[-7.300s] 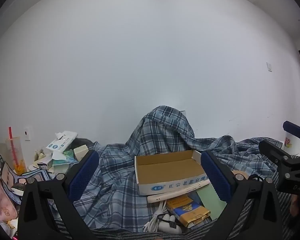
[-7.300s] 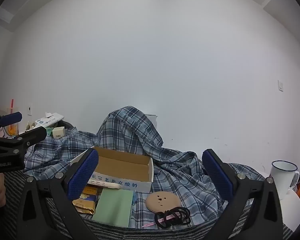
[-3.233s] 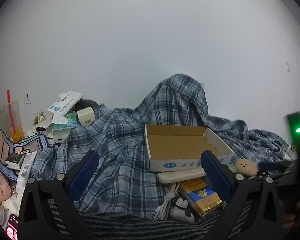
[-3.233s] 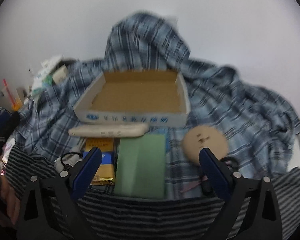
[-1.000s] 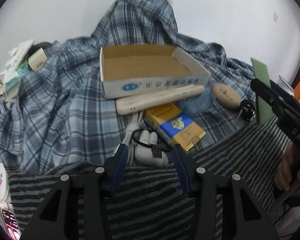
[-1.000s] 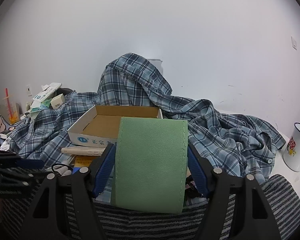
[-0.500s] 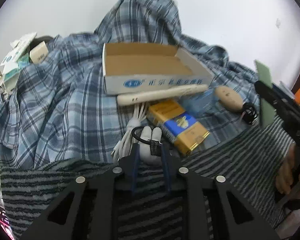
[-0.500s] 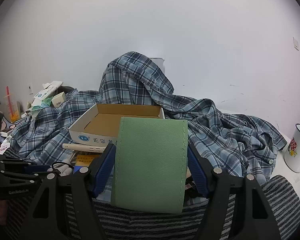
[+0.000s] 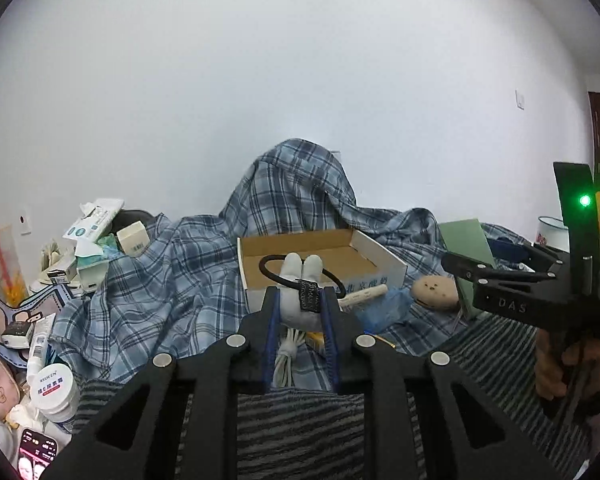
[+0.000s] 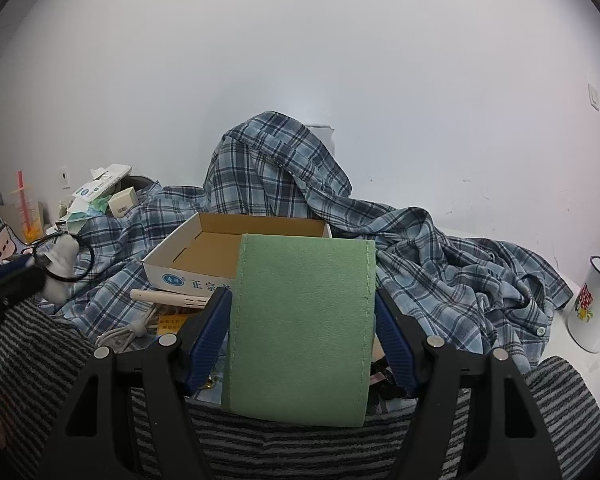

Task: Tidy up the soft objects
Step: 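Carry the green pad and white item over the cardboard box with both grippers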

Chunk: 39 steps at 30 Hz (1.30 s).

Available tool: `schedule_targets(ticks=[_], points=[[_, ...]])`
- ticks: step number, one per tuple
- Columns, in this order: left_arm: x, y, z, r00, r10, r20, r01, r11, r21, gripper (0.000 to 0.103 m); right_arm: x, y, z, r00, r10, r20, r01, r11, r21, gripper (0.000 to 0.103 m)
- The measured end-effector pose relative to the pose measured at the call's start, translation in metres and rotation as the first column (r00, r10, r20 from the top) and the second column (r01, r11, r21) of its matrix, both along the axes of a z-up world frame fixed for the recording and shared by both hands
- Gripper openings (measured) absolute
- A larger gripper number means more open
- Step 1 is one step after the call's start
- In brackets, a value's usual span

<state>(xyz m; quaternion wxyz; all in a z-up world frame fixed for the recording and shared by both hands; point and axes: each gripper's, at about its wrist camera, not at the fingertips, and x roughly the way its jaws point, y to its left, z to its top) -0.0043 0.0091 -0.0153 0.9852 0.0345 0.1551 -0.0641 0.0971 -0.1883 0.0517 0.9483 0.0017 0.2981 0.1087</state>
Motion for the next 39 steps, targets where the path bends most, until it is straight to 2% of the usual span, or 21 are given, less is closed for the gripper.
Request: schedule_targets(ticks=[6, 8, 11, 14, 17, 20, 25, 29, 32, 35, 39], points=[[0.008, 0.003, 0.005, 0.999, 0.017, -0.028, -0.017, 1.0, -0.003, 0.021, -0.003, 0.0, 0.002, 1.0, -0.003, 0.021, 0.003, 1.0, -0.003, 0.07], [0.009, 0.002, 0.014, 1.0, 0.008, -0.013, -0.008, 1.0, -0.028, 0.021, -0.004, 0.001, 0.002, 1.0, 0.0, 0.026, 0.0, 1.0, -0.005, 0.07], [0.012, -0.003, 0.039, 0.999, -0.003, 0.038, 0.004, 1.0, -0.022, 0.021, 0.001, -0.003, 0.008, 1.0, -0.004, 0.018, 0.004, 1.0, 0.009, 0.07], [0.022, -0.008, 0.069, 0.997, 0.006, 0.072, -0.005, 1.0, -0.014, 0.022, 0.01, -0.012, 0.032, 1.0, 0.004, 0.027, -0.006, 0.998, 0.056, 0.07], [0.045, -0.005, 0.089, 0.998, 0.003, 0.055, 0.001, 0.997, -0.075, 0.022, 0.02, -0.017, 0.07, 0.993, -0.004, 0.116, -0.004, 0.998, 0.063, 0.069], [0.067, -0.009, 0.108, 0.996, 0.032, 0.083, -0.026, 0.997, -0.07, 0.022, 0.034, -0.02, 0.096, 0.986, 0.002, 0.164, -0.016, 0.997, 0.08, 0.069], [0.106, -0.011, 0.13, 0.992, 0.058, 0.111, -0.05, 0.996, -0.08, 0.022, 0.066, -0.014, 0.116, 0.975, 0.005, 0.223, -0.016, 0.999, 0.049, 0.07], [0.137, -0.013, 0.136, 0.991, 0.074, 0.11, -0.066, 0.995, -0.07, 0.022, 0.096, -0.008, 0.114, 0.974, -0.005, 0.228, -0.01, 0.998, 0.066, 0.069], [0.154, -0.012, 0.134, 0.991, 0.081, 0.108, -0.074, 0.995, -0.064, 0.022, 0.11, 0.002, 0.114, 0.962, -0.015, 0.272, 0.002, 0.999, 0.046, 0.069], [0.167, -0.009, 0.125, 0.994, 0.066, 0.082, -0.059, 0.995, -0.081, 0.022, 0.122, 0.014, 0.112, 0.956, -0.002, 0.294, -0.003, 1.0, 0.017, 0.069], [0.184, -0.006, 0.107, 0.995, 0.088, 0.045, -0.085, 0.995, -0.056, 0.022, 0.134, 0.026, 0.098, 0.959, 0.01, 0.282, -0.014, 1.0, 0.013, 0.069]])
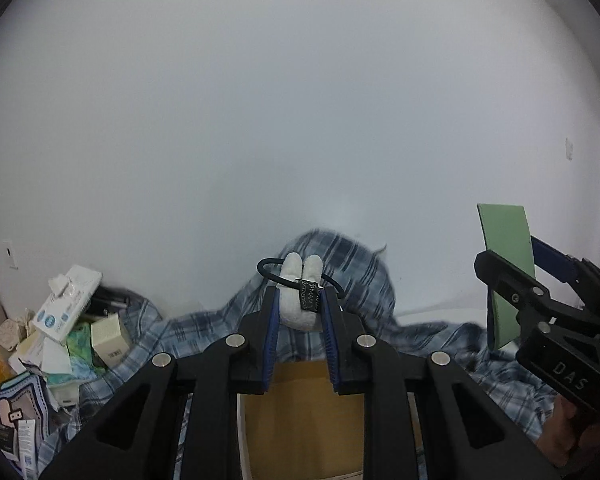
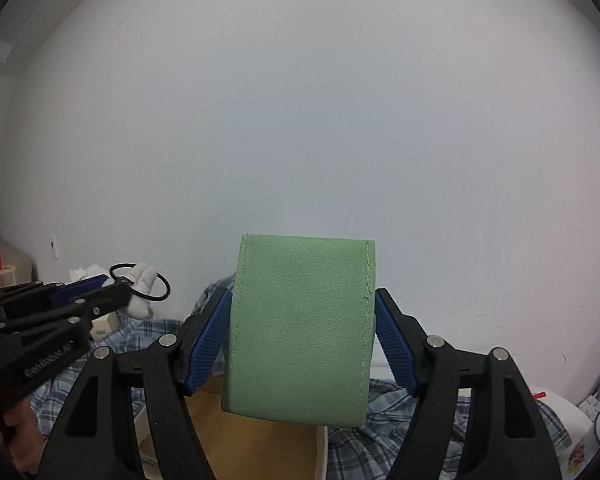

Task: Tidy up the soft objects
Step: 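Carry the green pad and white item over the cardboard box with both grippers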

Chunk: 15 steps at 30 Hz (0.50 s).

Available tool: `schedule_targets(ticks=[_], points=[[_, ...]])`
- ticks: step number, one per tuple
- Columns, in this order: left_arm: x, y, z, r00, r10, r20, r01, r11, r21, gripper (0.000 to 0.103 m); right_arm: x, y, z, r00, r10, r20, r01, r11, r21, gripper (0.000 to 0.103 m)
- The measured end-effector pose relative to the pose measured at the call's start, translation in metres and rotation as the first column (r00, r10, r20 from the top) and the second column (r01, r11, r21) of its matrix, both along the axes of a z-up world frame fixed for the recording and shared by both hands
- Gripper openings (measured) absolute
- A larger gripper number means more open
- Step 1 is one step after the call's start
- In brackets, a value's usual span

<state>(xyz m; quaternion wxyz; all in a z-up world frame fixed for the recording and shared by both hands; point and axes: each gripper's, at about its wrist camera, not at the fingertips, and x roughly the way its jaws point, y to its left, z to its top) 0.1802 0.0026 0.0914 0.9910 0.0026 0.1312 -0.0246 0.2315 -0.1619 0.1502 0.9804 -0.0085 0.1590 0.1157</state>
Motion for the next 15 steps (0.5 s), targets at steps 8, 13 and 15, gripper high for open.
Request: schedule_targets(ticks=[8, 13, 15], points=[[0.048, 0.013, -0.056, 0.977, 0.007, -0.212, -0.008, 1.0, -0.003, 0.022, 0.01, 0.019, -0.039, 0.995, 0.035, -0.095, -0.035, 0.999, -0.002, 0.069], [0.072, 0.021, -0.097, 0.925, -0.006, -0.379, 0.003, 1.0, -0.011, 0.022, 0.025, 0.024, -0.068, 0.98, 0.05, -0.19, -0.05, 0.999, 0.008, 0.069], [0.078, 0.021, -0.109, 0.913, 0.007, -0.408, -0.002, 1.0, 0.012, 0.022, 0.029, 0.025, -0.077, 0.975, 0.05, -0.217, -0.05, 0.999, 0.005, 0.069]])
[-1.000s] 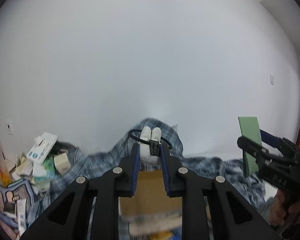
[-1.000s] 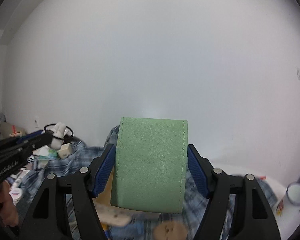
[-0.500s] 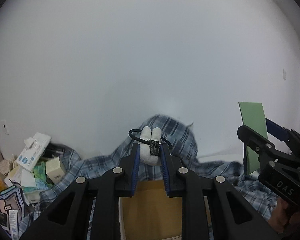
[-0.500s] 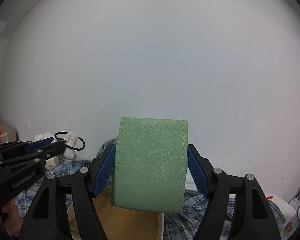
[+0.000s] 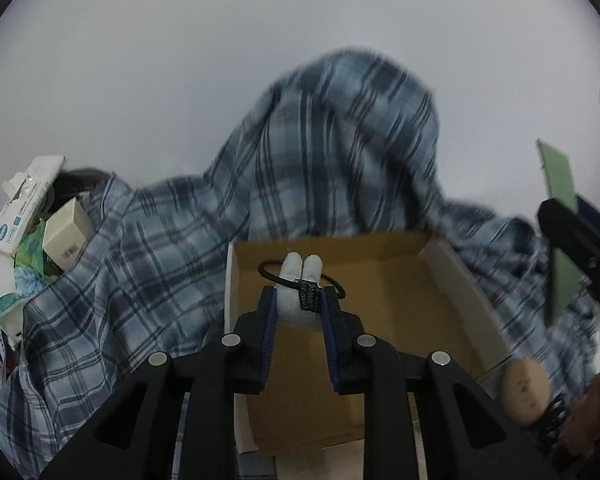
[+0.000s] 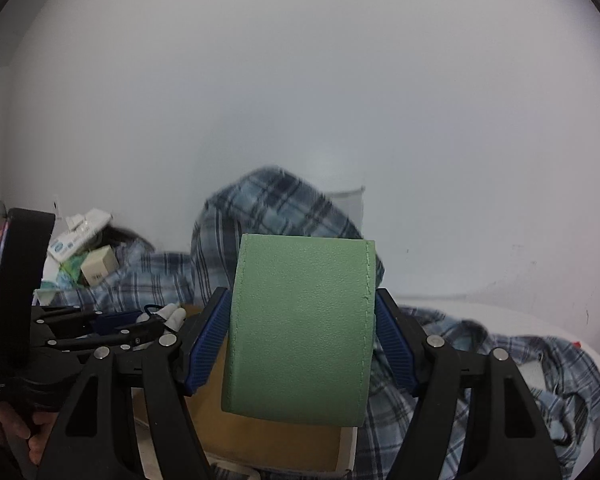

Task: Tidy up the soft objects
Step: 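Carry the green pad and white item over the cardboard box with both grippers, then open the left gripper over the box while the right gripper drops the green pad in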

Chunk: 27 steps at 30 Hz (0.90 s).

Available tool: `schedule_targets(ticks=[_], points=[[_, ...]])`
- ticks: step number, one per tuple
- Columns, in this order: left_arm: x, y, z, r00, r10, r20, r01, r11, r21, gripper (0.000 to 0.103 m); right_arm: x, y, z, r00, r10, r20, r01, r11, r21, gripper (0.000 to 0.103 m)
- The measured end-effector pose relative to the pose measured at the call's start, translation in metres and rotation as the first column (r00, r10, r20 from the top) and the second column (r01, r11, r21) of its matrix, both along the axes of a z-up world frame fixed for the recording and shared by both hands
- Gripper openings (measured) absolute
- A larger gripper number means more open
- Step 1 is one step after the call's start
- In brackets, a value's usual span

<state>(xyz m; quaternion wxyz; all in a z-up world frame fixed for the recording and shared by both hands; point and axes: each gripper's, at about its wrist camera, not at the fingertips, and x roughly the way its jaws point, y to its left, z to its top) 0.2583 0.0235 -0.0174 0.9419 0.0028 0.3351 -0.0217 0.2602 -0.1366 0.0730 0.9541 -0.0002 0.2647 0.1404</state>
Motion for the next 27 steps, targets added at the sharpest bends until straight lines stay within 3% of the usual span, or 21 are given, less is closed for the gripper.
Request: schedule_targets(ticks=[3, 4, 5, 7, 10, 19, 21, 22, 27], points=[[0.005, 0.0, -0.01, 0.999, -0.002, -0.04, 0.001, 1.0, -0.014, 0.029, 0.005, 0.003, -0.012, 0.999, 0.009, -0.031, -0.009, 1.0, -0.012, 0.069], [0.006, -0.001, -0.011, 0.999, -0.002, -0.049, 0.002, 1.0, -0.018, 0.041, 0.005, 0.005, -0.016, 0.999, 0.011, -0.038, -0.011, 1.0, -0.018, 0.069], [0.006, -0.001, -0.011, 0.999, 0.002, -0.049, -0.003, 1.0, -0.021, 0.071, 0.007, 0.007, -0.019, 0.999, 0.011, -0.044, -0.012, 1.0, -0.021, 0.069], [0.001, 0.0, -0.007, 1.0, 0.024, 0.002, -0.024, 1.0, -0.017, 0.096, 0.01, 0.011, -0.024, 0.998, 0.013, -0.057, -0.014, 1.0, -0.021, 0.069], [-0.003, 0.001, 0.002, 0.997, 0.047, 0.063, -0.048, 0.999, 0.022, 0.096, 0.006, -0.008, -0.019, 0.998, 0.012, -0.067, -0.013, 1.0, -0.018, 0.069], [-0.014, -0.004, 0.017, 0.989, 0.02, 0.143, -0.026, 0.999, 0.039, 0.096, 0.007, -0.007, -0.024, 0.996, 0.014, -0.083, -0.016, 1.0, -0.024, 0.071], [-0.014, -0.004, 0.017, 0.989, 0.016, 0.145, -0.021, 0.999, 0.037, 0.096, 0.007, -0.006, -0.026, 0.996, 0.015, -0.087, -0.017, 1.0, -0.025, 0.089], [-0.015, -0.005, 0.018, 0.989, 0.013, 0.145, -0.018, 0.999, 0.034, 0.096, 0.008, -0.006, -0.026, 0.996, 0.013, -0.091, -0.015, 1.0, -0.026, 0.102], [-0.016, -0.002, 0.021, 0.988, 0.017, 0.152, -0.019, 1.0, 0.016, 0.096, 0.01, -0.006, -0.033, 0.996, -0.011, -0.093, 0.008, 0.999, -0.037, 0.103]])
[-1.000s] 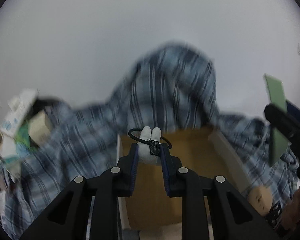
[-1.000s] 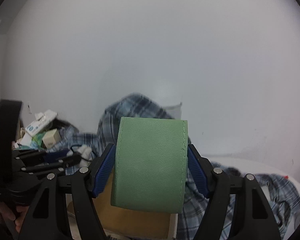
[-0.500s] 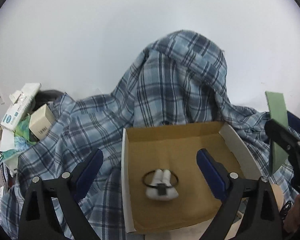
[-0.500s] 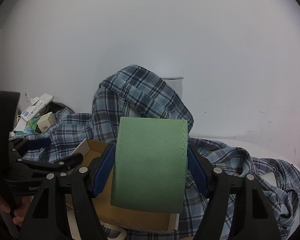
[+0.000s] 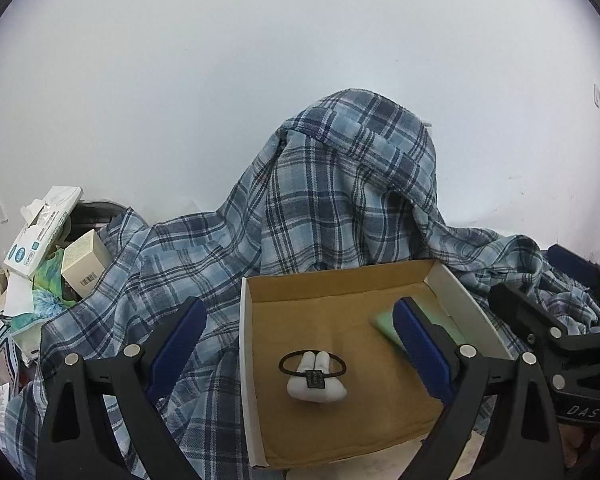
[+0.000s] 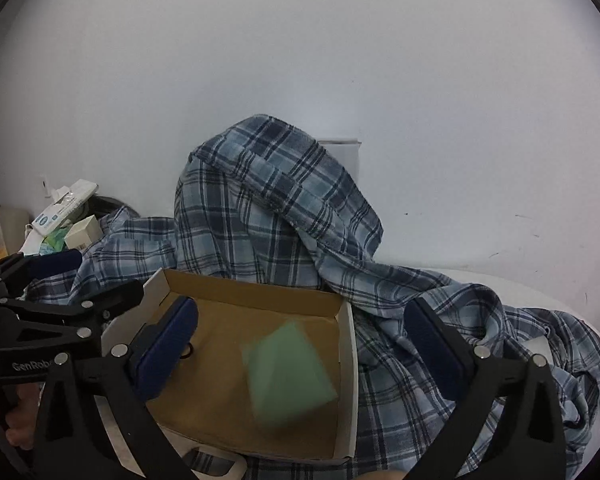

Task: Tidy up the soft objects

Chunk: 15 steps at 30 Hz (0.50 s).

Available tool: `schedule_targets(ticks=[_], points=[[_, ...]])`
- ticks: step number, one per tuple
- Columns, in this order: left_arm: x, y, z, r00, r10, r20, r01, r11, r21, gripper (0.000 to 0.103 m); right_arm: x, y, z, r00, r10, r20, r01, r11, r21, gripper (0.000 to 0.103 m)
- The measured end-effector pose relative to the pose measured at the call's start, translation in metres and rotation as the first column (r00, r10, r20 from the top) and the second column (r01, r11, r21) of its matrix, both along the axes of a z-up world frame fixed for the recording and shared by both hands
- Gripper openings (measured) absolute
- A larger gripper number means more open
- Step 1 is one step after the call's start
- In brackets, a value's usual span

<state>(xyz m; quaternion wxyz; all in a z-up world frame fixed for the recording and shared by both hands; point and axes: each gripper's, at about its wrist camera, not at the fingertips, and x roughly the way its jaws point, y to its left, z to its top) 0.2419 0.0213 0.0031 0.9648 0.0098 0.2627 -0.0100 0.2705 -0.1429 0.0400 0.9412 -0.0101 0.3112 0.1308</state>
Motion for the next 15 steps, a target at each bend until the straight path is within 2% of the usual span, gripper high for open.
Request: schedule_targets(ticks=[9, 15], points=[[-0.002, 0.005, 0.009, 1.0, 0.009, 0.014, -0.009, 0.999, -0.044, 0.096, -0.001, -0.004, 0.003, 1.0, -0.014, 0.011, 0.013, 1.0, 0.016, 0.103], [-0.017, 0.012, 0.041, 0.999, 0.0, 0.05, 0.006, 0.993, -0.122, 0.096, 0.0, -0.007, 0.019, 1.0, -0.016, 0.025, 0.016, 1.0, 0.026, 0.103]])
